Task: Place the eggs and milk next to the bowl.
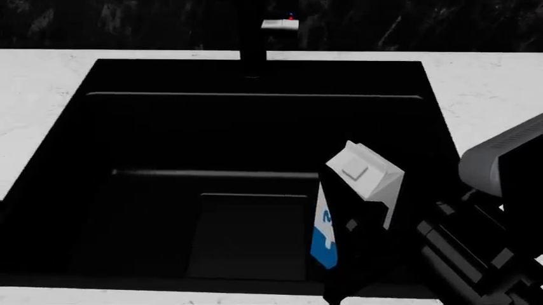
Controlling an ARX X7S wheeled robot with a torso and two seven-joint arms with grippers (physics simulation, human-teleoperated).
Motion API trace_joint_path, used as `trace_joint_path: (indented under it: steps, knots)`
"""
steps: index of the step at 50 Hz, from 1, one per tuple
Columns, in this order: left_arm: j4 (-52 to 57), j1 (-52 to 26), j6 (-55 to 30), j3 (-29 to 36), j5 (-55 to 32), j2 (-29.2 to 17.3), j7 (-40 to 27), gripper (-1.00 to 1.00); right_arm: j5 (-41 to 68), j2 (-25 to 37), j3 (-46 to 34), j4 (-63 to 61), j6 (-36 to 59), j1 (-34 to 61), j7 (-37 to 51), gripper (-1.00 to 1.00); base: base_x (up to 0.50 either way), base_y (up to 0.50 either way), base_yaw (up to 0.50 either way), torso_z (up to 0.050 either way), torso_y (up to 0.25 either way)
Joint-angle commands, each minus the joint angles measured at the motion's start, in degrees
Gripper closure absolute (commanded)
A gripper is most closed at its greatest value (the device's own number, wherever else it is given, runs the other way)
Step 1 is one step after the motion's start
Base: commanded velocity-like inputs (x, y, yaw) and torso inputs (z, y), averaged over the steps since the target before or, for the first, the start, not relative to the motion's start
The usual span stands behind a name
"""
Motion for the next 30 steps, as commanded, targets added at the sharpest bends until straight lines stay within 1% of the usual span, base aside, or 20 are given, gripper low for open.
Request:
trace_joint_path:
  steps: [1,30]
  knots:
    - [0.2,0.61,0.25,-0.36,-0.75,0.07,0.26,-1.0,0.94,0.66,0.72,-0.65,0.27,1.16,-0.23,1.0,0.0,0.5,0.0,0.0,0.0]
    - [0.36,0.85,0.41,-0.49,-1.29,-0.42,0.3,-1.0,2.4,1.26,0.48,-0.86,-0.07,1.06,0.85,1.0,0.0,0.5,0.0,0.0,0.001]
